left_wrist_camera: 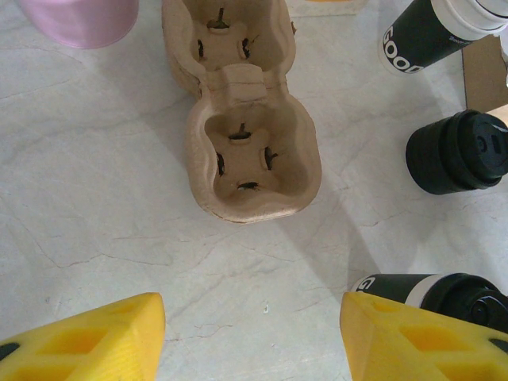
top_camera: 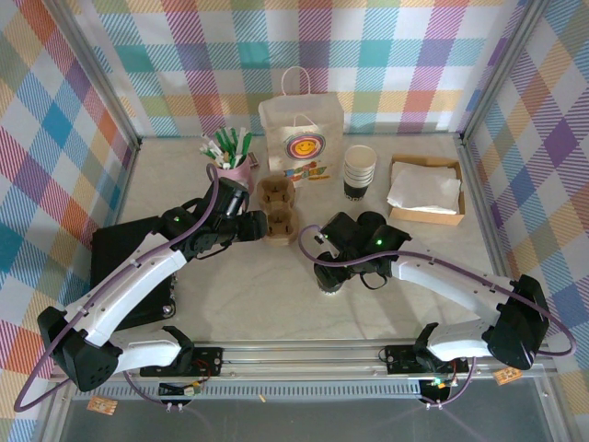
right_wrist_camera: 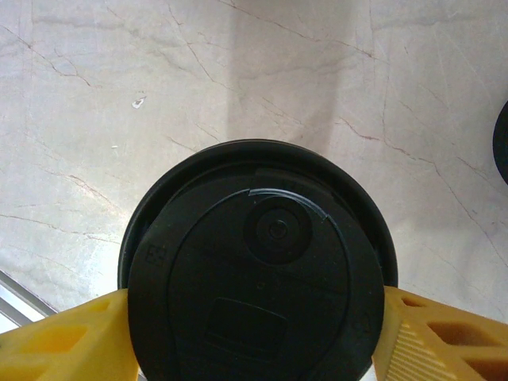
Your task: Pack the takeout coffee
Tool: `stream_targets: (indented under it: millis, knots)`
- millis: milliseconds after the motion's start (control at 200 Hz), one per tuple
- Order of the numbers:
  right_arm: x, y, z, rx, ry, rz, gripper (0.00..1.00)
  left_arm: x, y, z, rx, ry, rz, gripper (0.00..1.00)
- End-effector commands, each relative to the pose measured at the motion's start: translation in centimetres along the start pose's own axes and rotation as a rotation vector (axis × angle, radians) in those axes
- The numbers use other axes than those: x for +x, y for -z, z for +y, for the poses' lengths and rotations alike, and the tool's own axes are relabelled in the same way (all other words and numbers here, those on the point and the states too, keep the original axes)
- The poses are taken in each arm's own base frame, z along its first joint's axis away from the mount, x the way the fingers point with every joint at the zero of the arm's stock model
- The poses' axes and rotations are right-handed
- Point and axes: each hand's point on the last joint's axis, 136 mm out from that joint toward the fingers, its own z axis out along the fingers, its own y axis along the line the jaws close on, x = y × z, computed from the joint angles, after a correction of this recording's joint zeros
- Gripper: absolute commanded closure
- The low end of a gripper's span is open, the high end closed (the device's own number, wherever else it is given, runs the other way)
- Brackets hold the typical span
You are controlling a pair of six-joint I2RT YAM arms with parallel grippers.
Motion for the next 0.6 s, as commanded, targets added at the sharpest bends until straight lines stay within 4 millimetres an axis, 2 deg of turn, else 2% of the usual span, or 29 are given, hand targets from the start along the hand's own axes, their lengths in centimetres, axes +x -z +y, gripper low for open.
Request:
stream_targets:
  millis: [0,595]
  knots:
    - [0.73,-0.34,0.19,-0.001,-0.005,0.038,0.33,0.26,0.45,0.52,-0.008,0.004,-0.001,0.40]
    - [0.61,-0.27,0.38,-0.010,0.012,0.040,0.28,0.20,0.20,0.40,-0.009,0.009,0.002,0.40]
